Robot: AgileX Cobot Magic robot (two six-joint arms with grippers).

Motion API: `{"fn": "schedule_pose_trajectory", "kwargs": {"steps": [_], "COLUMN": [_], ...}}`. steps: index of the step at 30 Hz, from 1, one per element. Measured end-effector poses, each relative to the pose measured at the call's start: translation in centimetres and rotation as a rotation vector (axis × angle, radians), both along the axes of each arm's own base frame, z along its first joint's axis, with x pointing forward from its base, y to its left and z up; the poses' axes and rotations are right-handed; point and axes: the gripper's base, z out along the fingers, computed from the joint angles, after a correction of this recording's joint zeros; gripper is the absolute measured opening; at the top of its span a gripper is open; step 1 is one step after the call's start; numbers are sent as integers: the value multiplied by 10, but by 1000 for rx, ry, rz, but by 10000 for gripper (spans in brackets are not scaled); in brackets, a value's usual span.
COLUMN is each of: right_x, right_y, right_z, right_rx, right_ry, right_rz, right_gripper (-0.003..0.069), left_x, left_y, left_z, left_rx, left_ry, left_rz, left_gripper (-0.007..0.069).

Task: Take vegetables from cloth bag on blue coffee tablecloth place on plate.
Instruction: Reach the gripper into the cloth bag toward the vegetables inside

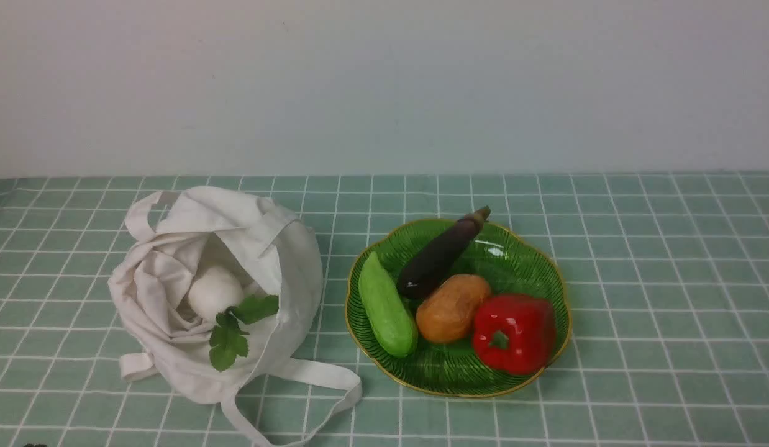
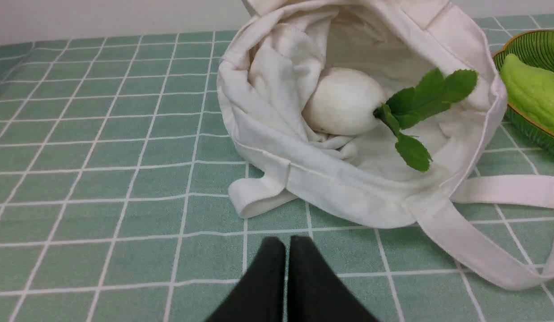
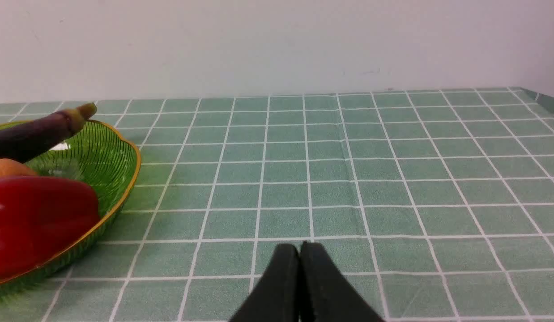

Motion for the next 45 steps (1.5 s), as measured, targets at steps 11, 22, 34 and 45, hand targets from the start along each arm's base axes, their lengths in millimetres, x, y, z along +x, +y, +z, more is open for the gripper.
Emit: {"fn": "schedule_pose_trajectory", "kwargs": {"steps": [11, 22, 34, 45], "right_x": [0, 0, 0, 0], "right_y": [0, 0, 0, 0], "right_z": [0, 0, 0, 0], "right_rx": [0, 0, 0, 0], "right_ry": [0, 0, 0, 0], "right_rz": [0, 0, 0, 0], "right_gripper": [-10, -10, -10, -10], "left_x": [0, 0, 2, 49], "left_y": [0, -1, 9, -21], "left_z": [0, 1, 49, 108], "left_rx": [0, -19, -714, -622], "left_ry": [0, -14, -503, 151], "left_rz": [0, 0, 121, 15], "left_gripper": [-8, -8, -8, -8]}}
